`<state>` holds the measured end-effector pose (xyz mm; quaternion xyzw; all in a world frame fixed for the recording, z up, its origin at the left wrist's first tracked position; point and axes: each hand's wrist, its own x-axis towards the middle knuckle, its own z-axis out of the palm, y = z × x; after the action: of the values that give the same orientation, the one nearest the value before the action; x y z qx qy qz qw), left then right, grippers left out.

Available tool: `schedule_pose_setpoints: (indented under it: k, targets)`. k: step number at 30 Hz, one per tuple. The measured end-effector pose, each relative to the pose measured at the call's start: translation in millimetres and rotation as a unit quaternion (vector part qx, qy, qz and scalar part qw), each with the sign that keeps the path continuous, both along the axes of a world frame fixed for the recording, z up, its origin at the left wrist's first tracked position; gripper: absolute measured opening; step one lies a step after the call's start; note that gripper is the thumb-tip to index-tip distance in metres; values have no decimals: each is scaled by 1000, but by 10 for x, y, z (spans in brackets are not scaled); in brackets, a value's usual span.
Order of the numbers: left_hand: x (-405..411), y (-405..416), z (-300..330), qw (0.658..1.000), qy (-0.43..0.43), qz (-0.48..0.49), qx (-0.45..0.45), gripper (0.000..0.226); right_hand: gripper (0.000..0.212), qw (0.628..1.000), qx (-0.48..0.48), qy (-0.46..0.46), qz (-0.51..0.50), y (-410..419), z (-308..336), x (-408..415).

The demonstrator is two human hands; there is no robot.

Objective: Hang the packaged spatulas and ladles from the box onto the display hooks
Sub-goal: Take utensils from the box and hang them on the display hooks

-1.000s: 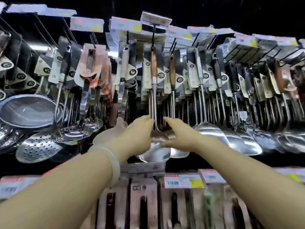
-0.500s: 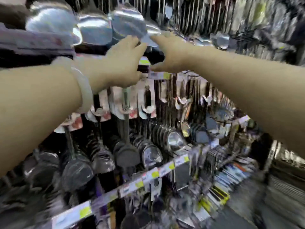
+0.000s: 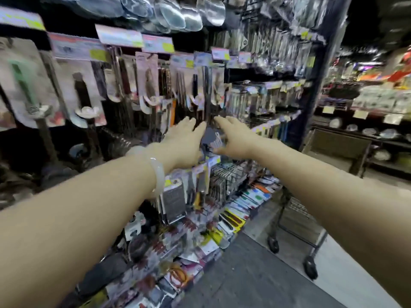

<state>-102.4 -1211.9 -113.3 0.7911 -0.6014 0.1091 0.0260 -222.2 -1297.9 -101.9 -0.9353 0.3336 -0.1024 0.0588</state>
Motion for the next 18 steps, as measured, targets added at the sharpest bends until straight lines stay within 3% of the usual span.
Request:
schedule_pose_setpoints:
  k: [10, 18]
  targets:
    - [-1591, -1593, -697, 987, 65, -124, 79, 79, 88, 987, 97, 54, -119, -1155, -842, -1707]
    - [-2064, -3031, -1102, 969, 87, -204, 111, 76, 89, 968, 122, 25, -219, -2399, -1309, -2328]
